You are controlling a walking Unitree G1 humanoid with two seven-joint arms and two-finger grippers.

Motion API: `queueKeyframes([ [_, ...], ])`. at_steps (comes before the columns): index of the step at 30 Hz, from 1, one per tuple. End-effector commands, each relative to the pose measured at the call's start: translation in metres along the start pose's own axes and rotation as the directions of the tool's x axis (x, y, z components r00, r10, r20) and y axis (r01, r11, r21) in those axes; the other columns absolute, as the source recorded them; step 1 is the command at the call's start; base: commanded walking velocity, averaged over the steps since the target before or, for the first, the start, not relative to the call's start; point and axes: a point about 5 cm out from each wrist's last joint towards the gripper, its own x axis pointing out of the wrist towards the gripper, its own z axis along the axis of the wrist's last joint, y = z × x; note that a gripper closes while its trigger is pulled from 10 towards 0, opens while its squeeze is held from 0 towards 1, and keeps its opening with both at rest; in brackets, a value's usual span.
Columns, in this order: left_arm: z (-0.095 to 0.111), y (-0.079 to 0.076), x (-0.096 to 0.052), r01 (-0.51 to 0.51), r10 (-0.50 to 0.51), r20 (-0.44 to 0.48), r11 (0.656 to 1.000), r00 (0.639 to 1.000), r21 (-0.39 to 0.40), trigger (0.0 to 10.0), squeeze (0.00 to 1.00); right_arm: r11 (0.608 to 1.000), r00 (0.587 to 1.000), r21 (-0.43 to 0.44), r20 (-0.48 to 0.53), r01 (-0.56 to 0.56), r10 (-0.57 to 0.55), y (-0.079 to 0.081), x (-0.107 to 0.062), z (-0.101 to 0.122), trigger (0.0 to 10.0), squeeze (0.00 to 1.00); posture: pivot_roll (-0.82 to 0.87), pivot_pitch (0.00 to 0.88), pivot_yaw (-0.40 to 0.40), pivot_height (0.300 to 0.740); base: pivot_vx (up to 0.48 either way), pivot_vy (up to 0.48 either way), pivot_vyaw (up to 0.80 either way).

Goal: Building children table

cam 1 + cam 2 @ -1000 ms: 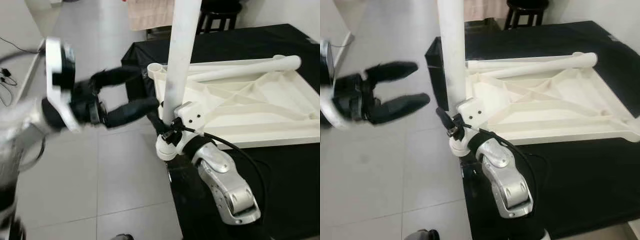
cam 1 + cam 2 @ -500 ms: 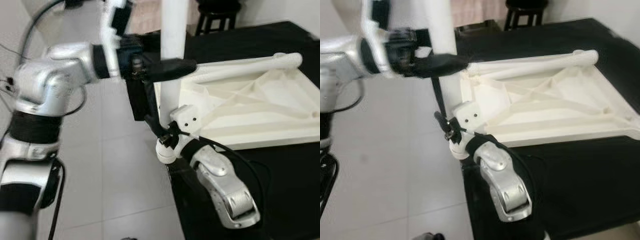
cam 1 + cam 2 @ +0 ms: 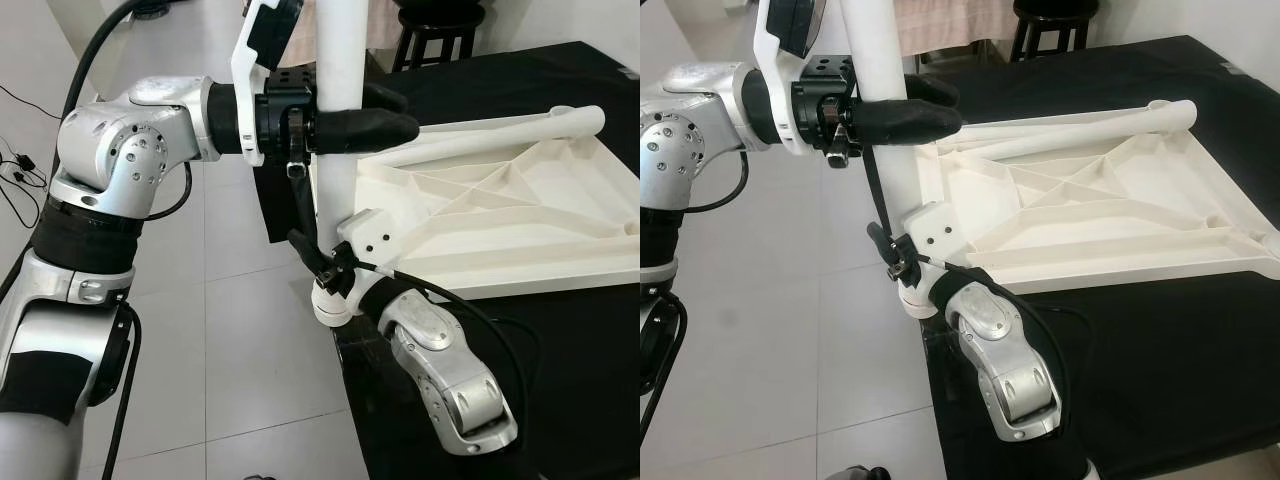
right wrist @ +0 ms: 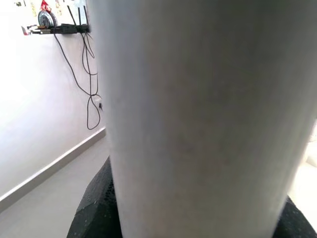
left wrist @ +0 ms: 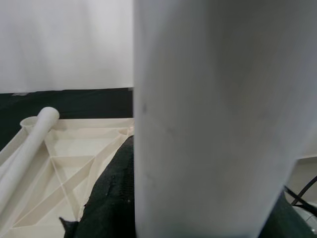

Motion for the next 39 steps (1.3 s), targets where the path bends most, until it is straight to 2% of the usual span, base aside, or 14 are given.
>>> queueKeyframes([
  [1, 0.007, -0.002, -0.006, 0.001, -0.001, -0.012, 1.000, 1.000, 0.016, 0.0, 0.00, 1.000, 0.996, 0.018, -0.087, -0.014, 0.016, 0.002, 0.000, -0.018, 10.0, 0.00, 0.05, 0.164, 0.046, 0.740, 0.000, 0.000, 0.00],
  [7, 0.007, -0.003, -0.008, 0.008, -0.008, -0.017, 1.000, 1.000, 0.022, 0.0, 0.00, 1.000, 0.996, 0.011, -0.089, -0.008, 0.009, 0.000, 0.002, -0.017, 10.0, 0.00, 0.05, 0.164, 0.044, 0.740, 0.000, 0.000, 0.00],
  [8, 0.006, -0.004, -0.008, 0.011, -0.010, -0.021, 1.000, 1.000, 0.025, 0.0, 0.00, 0.999, 0.996, 0.028, -0.091, -0.016, 0.019, -0.003, 0.003, -0.016, 10.0, 0.17, 0.05, 0.162, 0.041, 0.740, 0.000, 0.000, 0.00],
  [9, 0.006, -0.004, -0.008, 0.011, -0.010, -0.021, 1.000, 1.000, 0.025, 0.0, 0.00, 0.999, 0.996, 0.028, -0.091, -0.016, 0.019, -0.003, 0.003, -0.016, 10.0, 0.17, 0.05, 0.162, 0.041, 0.740, 0.000, 0.000, 0.00],
  [10, 0.007, -0.004, -0.008, 0.013, -0.013, -0.022, 1.000, 1.000, 0.026, 0.0, 0.00, 0.997, 0.996, 0.046, -0.060, -0.060, 0.063, -0.009, 0.007, -0.012, 10.0, 1.00, 0.05, 0.160, 0.038, 0.740, 0.000, 0.000, 0.00],
  [14, 0.007, -0.004, -0.008, 0.017, -0.016, -0.020, 1.000, 1.000, 0.027, 0.0, 0.00, 0.990, 0.991, 0.052, -0.021, -0.129, 0.131, -0.015, 0.010, -0.005, 10.0, 1.00, 0.06, 0.158, 0.039, 0.740, 0.000, 0.000, 0.00],
  [15, 0.008, -0.006, -0.008, 0.028, -0.028, -0.016, 0.999, 0.999, 0.026, 0.0, 0.00, 0.918, 0.920, -0.066, -0.002, -0.392, 0.393, -0.031, 0.013, 0.006, 10.0, 1.00, 0.05, 0.156, 0.040, 0.740, 0.000, 0.000, 0.00],
  [21, 0.007, -0.007, -0.007, 0.038, -0.038, -0.014, 0.999, 0.999, 0.025, 0.0, 0.00, 0.868, 0.874, -0.103, -0.032, -0.485, 0.484, -0.041, 0.014, 0.008, 10.0, 0.91, 0.05, 0.156, 0.039, 0.740, 0.000, 0.000, 0.00],
  [22, 0.006, -0.009, -0.006, 0.047, -0.047, -0.013, 0.999, 0.999, 0.024, 0.0, 0.00, 0.845, 0.854, -0.126, -0.052, -0.520, 0.517, -0.052, 0.017, 0.011, 10.0, 0.00, 0.05, 0.155, 0.039, 0.740, 0.000, 0.000, 0.00],
  [33, 0.004, -0.016, -0.002, 0.096, -0.096, -0.025, 0.995, 0.995, 0.026, 0.0, 0.00, 0.700, 0.713, -0.142, -0.071, -0.700, 0.698, -0.063, 0.039, 0.031, 10.0, 0.00, 0.06, 0.159, 0.043, 0.740, 0.000, 0.000, 0.00],
  [35, 0.002, -0.018, 0.000, 0.115, -0.114, -0.035, 0.993, 0.993, 0.032, 0.0, 0.00, 0.665, 0.677, -0.133, -0.080, -0.735, 0.732, -0.063, 0.042, 0.032, 9.0, 0.00, 0.06, 0.160, 0.043, 0.740, 0.000, 0.000, 0.00],
  [36, 0.001, -0.020, 0.002, 0.131, -0.129, -0.045, 0.991, 0.991, 0.038, 0.0, 0.00, 0.639, 0.650, -0.123, -0.087, -0.759, 0.755, -0.063, 0.045, 0.032, 3.3, 0.00, 0.06, 0.160, 0.046, 0.740, 0.000, 0.000, 0.00],
  [37, 0.000, -0.020, 0.005, 0.149, -0.147, -0.052, 0.988, 0.988, 0.040, 0.0, 0.00, 0.622, 0.633, -0.118, -0.098, -0.774, 0.768, -0.063, 0.047, 0.031, 0.0, 0.00, 0.06, 0.159, 0.047, 0.740, 0.000, 0.000, 0.00],
  [39, 0.000, -0.020, 0.005, 0.149, -0.147, -0.052, 0.988, 0.988, 0.040, 0.0, 0.00, 0.622, 0.633, -0.118, -0.098, -0.774, 0.768, -0.063, 0.047, 0.031, 0.0, 0.00, 0.06, 0.159, 0.047, 0.740, 0.000, 0.000, 0.00],
])
